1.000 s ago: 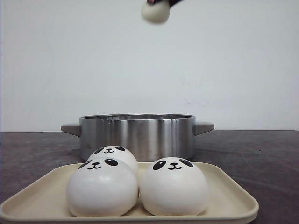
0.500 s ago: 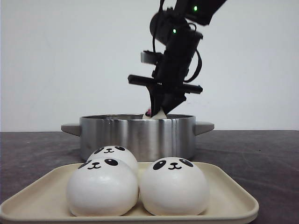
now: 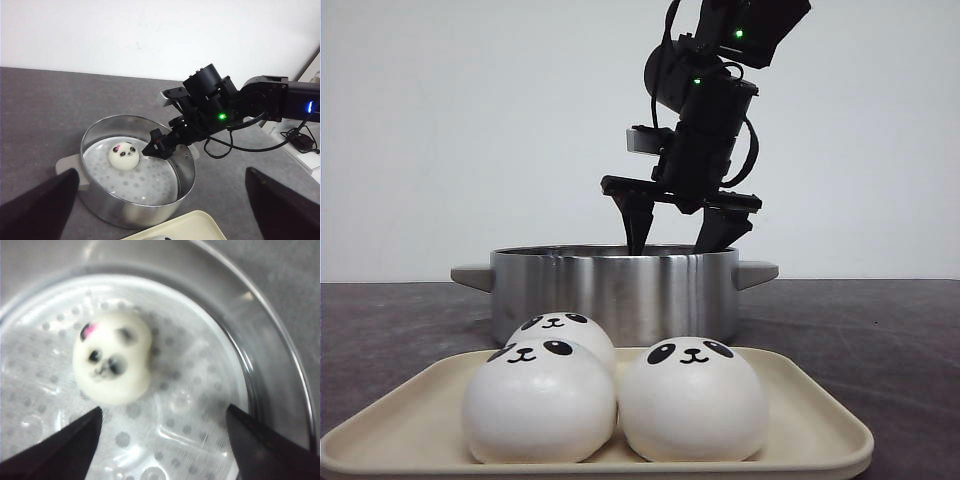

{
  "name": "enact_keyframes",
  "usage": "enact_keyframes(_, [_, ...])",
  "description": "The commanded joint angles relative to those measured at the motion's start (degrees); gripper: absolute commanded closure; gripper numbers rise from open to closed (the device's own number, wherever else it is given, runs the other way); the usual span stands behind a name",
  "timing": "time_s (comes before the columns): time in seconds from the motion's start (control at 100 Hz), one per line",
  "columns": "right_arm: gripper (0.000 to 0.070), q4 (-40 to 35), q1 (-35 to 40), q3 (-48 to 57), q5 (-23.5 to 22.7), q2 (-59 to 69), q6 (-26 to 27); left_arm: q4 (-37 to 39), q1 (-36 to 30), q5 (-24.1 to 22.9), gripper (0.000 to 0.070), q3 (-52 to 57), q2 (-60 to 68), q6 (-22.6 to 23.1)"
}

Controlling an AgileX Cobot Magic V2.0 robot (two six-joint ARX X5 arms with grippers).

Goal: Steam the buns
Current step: 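Lower the bun onto the steamer insert and open the right gripper, then lower the left gripper onto the far panda bun and grasp it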

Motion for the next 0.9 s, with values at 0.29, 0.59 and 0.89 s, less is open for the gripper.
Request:
enact_keyframes(0.29, [0.0697, -10.27, 1.36, 11.63, -0.04, -12.92, 0.74, -3.8, -1.7, 0.26, 0.0115, 0.72, 5.38, -3.93])
enact_keyframes(0.59, [0.0698, -14.43, 10.29, 11.63, 2.86, -38.53, -0.48, -5.75, -14.84, -1.07, 0.0115, 0.72, 22.6, -4.83])
enact_keyframes(0.89, [0.0698, -15.65, 16.17, 11.63, 11.89, -52.24, 0.37, -1.51, -25.46, -6.49, 0.0118, 0.74, 40.06, -11.72])
